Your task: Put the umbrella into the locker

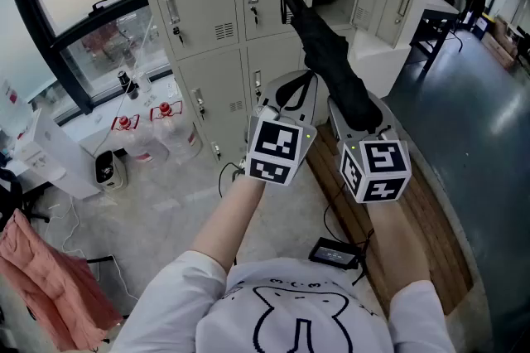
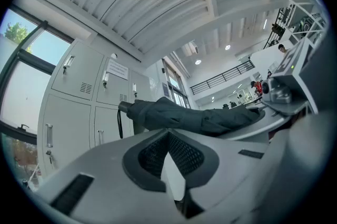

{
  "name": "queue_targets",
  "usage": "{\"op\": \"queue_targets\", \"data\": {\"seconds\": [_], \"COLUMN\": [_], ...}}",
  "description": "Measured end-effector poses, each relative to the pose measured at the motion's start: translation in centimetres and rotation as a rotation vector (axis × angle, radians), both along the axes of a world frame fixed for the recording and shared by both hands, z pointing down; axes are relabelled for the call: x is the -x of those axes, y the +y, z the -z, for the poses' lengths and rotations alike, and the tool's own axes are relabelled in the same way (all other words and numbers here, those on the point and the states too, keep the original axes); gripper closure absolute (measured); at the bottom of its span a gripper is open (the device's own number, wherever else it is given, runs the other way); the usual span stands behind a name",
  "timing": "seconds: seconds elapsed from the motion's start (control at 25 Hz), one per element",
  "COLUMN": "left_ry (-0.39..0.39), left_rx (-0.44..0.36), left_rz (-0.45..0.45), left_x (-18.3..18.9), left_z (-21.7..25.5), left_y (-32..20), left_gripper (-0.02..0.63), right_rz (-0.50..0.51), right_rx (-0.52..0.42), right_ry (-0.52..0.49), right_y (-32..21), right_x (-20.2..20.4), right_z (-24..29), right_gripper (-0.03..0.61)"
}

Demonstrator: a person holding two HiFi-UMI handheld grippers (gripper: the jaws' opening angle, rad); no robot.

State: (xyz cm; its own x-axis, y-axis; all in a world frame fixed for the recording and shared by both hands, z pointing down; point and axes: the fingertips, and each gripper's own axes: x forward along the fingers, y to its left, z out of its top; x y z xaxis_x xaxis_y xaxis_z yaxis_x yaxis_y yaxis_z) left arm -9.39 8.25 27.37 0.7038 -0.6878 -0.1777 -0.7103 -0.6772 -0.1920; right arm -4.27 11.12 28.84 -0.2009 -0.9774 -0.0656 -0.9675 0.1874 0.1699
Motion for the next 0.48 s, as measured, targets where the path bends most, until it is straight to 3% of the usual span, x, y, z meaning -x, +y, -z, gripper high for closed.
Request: {"op": "queue_targets", "data": {"seconds": [0.48], "left_ry": [0.017], "left_rx": [-0.006], "left_rz": [0.003], "left_x": [-3.4], "left_z": [-0.7], "left_y": [3.0], "left_gripper": [0.607], "right_rz": [-0.043], "right_rx": [-0.018], "right_ry": [-0.112], "right_y": [2.9], "right_x": [-5.5], "right_z": [-1.6], "right_gripper": [0.348]}}
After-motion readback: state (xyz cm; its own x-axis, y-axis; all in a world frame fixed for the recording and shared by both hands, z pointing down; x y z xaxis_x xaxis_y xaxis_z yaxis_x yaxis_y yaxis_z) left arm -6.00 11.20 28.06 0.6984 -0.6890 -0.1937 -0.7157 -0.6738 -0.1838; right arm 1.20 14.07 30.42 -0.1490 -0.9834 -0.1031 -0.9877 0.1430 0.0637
